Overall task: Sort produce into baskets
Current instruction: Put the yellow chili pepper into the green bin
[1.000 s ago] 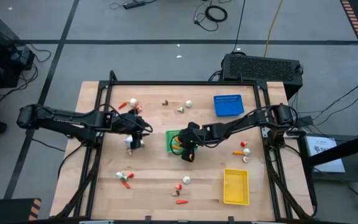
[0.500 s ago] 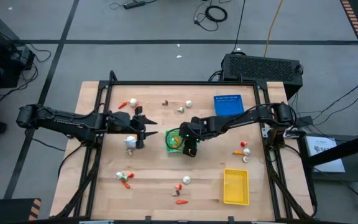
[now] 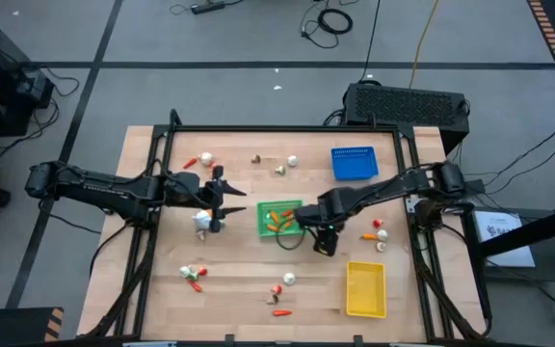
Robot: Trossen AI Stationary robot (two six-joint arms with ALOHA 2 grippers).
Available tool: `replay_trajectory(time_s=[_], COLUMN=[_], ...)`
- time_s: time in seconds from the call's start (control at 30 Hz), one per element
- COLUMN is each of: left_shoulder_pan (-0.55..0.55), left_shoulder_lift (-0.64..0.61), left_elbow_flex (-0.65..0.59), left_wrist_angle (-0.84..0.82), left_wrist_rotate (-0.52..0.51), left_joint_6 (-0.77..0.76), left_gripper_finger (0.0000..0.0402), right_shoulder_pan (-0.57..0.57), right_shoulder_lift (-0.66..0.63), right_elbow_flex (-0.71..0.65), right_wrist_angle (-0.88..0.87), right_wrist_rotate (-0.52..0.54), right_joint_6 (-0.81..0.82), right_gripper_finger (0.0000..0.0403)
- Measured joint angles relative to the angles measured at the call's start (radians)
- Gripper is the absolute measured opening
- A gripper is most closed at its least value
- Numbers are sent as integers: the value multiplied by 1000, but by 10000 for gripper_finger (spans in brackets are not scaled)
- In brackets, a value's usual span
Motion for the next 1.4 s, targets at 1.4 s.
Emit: replay_trajectory(time_s=[1.4], left_shoulder_pan=[0], left_shoulder_lift=[55], left_elbow_flex=[0], left_wrist_angle=[-55], left_wrist_rotate=[-54], left_joint_6=[59], left_gripper_finger=[190], right_shoulder_pan=[25], right_shoulder_lift=[-398], right_elbow_flex=[-676], right_wrist_angle=[317], right_wrist_rotate=[-100], right_joint_6=[36], right_gripper_finger=[46])
